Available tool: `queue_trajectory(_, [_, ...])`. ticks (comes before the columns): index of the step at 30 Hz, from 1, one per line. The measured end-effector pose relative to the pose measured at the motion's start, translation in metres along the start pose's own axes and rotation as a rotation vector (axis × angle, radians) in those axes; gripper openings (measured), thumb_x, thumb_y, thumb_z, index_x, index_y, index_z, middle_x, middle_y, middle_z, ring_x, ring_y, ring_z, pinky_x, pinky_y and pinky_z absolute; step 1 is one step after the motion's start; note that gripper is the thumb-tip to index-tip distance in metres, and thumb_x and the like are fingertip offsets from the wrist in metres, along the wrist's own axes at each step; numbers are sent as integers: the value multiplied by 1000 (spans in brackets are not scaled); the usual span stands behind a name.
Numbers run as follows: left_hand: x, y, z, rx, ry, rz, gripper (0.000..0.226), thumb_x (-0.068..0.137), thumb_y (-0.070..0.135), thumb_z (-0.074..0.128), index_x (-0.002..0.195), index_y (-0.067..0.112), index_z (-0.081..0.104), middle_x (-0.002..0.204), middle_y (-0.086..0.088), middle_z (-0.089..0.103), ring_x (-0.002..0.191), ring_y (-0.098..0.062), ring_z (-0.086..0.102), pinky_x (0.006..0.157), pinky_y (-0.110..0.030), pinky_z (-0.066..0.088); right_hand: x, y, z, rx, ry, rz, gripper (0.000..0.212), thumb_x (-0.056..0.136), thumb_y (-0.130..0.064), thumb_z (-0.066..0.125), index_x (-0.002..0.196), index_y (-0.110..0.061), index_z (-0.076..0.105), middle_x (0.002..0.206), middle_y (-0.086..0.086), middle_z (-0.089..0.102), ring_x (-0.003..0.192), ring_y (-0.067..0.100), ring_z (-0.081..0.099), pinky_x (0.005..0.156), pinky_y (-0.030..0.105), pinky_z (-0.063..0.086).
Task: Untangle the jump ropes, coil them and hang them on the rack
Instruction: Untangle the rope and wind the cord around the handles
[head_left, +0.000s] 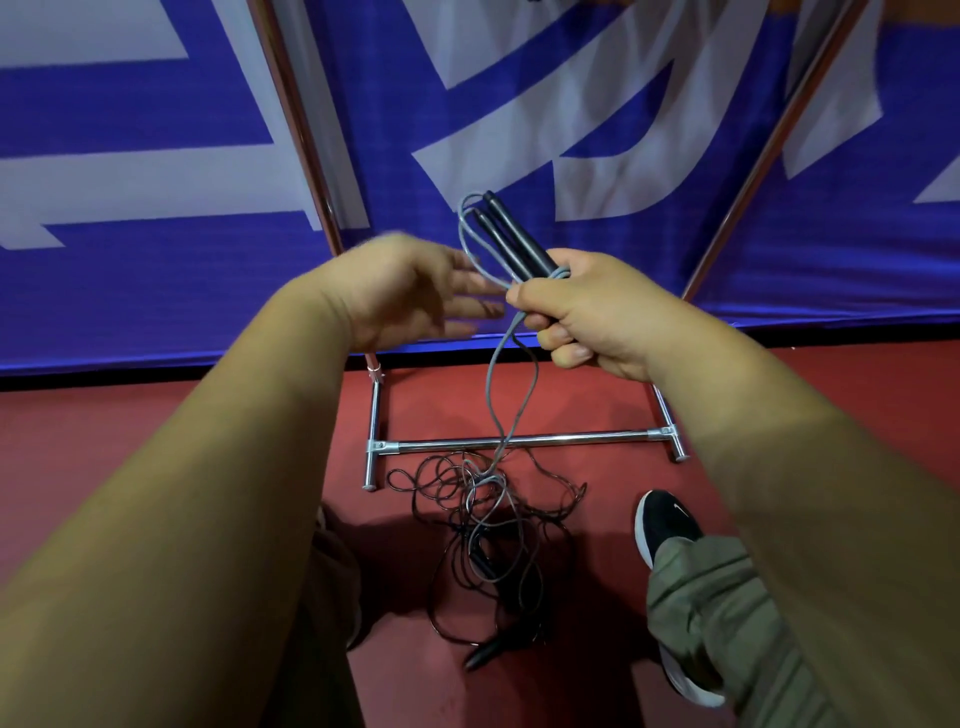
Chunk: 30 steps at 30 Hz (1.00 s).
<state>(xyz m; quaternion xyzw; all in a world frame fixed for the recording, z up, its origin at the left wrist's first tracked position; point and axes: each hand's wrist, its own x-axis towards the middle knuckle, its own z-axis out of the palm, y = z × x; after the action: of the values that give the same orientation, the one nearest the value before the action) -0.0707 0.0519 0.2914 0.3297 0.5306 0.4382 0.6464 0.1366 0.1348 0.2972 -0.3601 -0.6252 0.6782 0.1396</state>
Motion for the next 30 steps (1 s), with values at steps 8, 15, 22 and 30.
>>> queue_trajectory(8, [-2,-17,18,717,-221,-86,34,97,16,73,131,20,74,133,3,72,133,-10,61,123,-37,38,-8,-8,-14,-14,-190,28,18,101,-15,70,106,-16,53,74,4,54,52,10,32,40,22,23])
queue_trajectory(15, [2,-16,20,742,-139,-38,55,72,41,94,115,9,78,120,-14,76,124,-33,67,117,-50,46,-17,-12,-19,29,-262,80,15,102,-15,69,110,-14,56,75,4,57,53,8,31,43,22,19])
queue_trajectory(22, [4,-16,29,722,24,145,15,87,13,84,96,25,81,92,3,80,87,-1,70,83,-19,56,-17,-9,-13,47,-311,189,14,103,-10,60,116,-6,56,76,6,59,50,4,31,39,18,20])
queue_trajectory(30, [5,-12,6,519,55,485,13,86,6,71,98,2,72,104,-21,69,96,-26,69,87,-45,59,-36,-18,-12,29,-567,303,27,107,-6,44,82,0,54,58,0,61,40,1,32,40,15,13])
